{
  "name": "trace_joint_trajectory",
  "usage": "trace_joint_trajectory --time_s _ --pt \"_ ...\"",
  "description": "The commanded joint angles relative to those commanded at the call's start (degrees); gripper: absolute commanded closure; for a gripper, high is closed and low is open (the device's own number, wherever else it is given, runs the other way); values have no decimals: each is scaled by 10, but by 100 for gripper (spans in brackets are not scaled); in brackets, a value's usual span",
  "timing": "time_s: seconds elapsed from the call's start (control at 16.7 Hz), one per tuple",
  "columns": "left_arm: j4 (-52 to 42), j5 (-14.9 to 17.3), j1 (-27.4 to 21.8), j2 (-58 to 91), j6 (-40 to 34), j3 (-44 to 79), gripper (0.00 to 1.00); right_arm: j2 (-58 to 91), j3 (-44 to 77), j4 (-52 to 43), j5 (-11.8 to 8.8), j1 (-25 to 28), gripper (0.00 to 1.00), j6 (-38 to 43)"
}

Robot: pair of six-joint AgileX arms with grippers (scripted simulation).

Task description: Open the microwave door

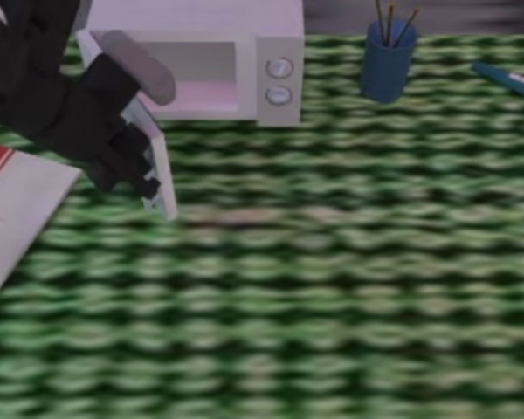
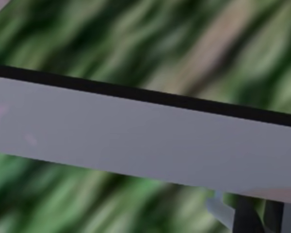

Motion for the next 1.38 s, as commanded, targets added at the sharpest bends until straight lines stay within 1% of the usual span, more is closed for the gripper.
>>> trace_joint_trajectory --time_s 0.18,1.38 --pt "-3 13 11 -8 25 -1 100 0 0 0 0 0 0 0" --pt "-4 13 12 -9 26 -1 100 0 0 0 0 0 0 0"
